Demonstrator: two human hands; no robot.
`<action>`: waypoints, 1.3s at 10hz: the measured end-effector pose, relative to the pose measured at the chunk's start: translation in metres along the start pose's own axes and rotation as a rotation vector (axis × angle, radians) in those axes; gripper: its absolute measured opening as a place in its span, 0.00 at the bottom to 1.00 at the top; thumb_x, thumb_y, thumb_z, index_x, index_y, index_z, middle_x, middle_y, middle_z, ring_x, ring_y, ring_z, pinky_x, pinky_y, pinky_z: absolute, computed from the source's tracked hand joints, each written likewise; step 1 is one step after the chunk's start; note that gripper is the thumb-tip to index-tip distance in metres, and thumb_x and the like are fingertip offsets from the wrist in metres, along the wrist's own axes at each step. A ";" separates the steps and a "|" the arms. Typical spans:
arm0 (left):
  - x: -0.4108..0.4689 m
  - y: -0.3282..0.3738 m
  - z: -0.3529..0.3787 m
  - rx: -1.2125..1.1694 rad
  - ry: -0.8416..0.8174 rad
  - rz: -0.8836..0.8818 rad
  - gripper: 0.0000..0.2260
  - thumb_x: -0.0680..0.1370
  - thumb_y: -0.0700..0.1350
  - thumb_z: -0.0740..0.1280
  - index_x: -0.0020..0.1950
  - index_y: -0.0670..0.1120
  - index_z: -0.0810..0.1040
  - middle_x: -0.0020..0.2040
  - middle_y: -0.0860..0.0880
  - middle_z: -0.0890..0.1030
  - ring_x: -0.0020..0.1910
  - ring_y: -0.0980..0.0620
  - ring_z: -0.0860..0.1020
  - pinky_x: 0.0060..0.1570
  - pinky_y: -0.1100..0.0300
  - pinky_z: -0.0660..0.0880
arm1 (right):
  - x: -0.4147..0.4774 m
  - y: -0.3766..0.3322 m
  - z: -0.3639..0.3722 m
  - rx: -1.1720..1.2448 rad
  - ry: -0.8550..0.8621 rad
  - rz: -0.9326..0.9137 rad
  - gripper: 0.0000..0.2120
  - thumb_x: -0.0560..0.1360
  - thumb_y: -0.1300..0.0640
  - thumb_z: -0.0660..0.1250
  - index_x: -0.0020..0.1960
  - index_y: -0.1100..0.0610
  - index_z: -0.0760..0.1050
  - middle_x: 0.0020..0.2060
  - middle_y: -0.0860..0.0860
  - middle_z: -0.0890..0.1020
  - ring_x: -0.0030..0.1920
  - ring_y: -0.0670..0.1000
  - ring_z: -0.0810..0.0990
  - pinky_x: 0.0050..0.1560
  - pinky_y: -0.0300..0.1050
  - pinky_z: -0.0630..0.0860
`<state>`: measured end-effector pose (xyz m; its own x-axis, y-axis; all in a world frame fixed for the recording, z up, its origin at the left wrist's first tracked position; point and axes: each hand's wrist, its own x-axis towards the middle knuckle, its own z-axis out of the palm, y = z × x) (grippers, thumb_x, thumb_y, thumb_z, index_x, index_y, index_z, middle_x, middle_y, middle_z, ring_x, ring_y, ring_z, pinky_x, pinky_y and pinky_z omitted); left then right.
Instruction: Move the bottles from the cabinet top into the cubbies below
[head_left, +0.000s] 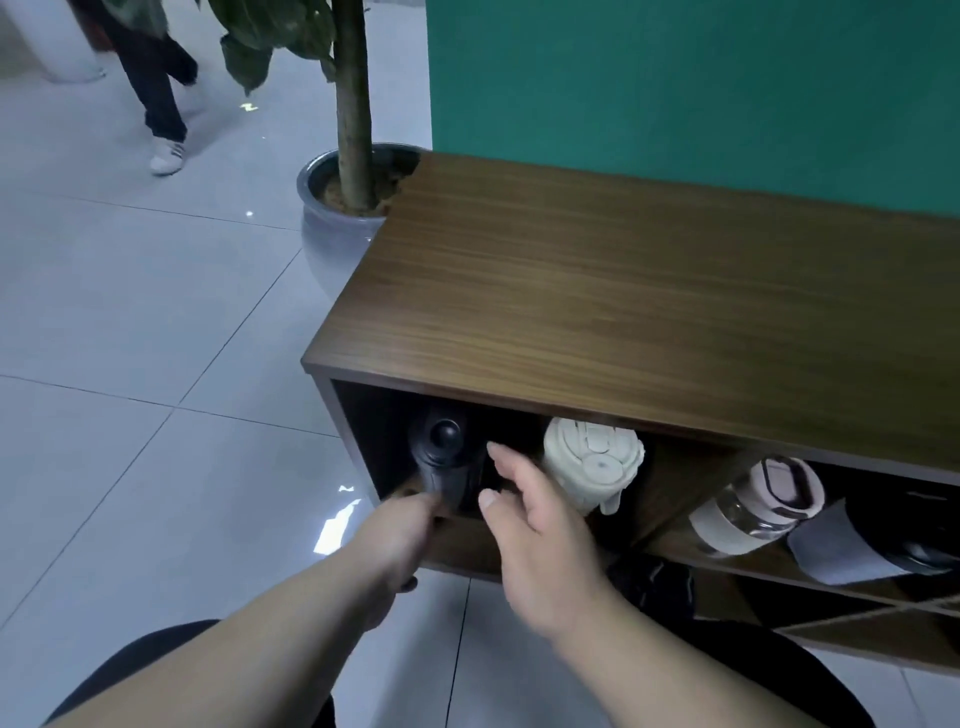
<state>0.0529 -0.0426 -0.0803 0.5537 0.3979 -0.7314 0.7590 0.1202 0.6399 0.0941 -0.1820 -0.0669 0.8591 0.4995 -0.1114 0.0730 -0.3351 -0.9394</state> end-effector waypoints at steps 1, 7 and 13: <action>0.006 -0.003 -0.013 -0.122 0.116 0.050 0.14 0.83 0.55 0.62 0.66 0.51 0.77 0.56 0.49 0.82 0.54 0.49 0.79 0.55 0.49 0.75 | 0.026 0.005 0.020 0.036 0.036 0.086 0.27 0.78 0.52 0.61 0.76 0.50 0.62 0.74 0.47 0.67 0.74 0.44 0.63 0.75 0.42 0.56; 0.035 0.002 -0.012 -0.244 0.089 0.191 0.16 0.83 0.49 0.61 0.69 0.61 0.76 0.59 0.52 0.87 0.61 0.48 0.82 0.66 0.47 0.76 | 0.085 0.025 0.050 0.202 0.267 0.186 0.20 0.77 0.59 0.57 0.66 0.46 0.75 0.60 0.44 0.78 0.64 0.48 0.75 0.68 0.45 0.66; 0.051 -0.004 -0.014 -0.273 0.141 0.199 0.20 0.84 0.47 0.59 0.76 0.55 0.72 0.65 0.46 0.84 0.51 0.50 0.80 0.50 0.53 0.73 | 0.083 0.034 0.045 0.202 0.249 0.193 0.22 0.81 0.60 0.58 0.74 0.50 0.67 0.64 0.41 0.71 0.66 0.43 0.67 0.65 0.38 0.60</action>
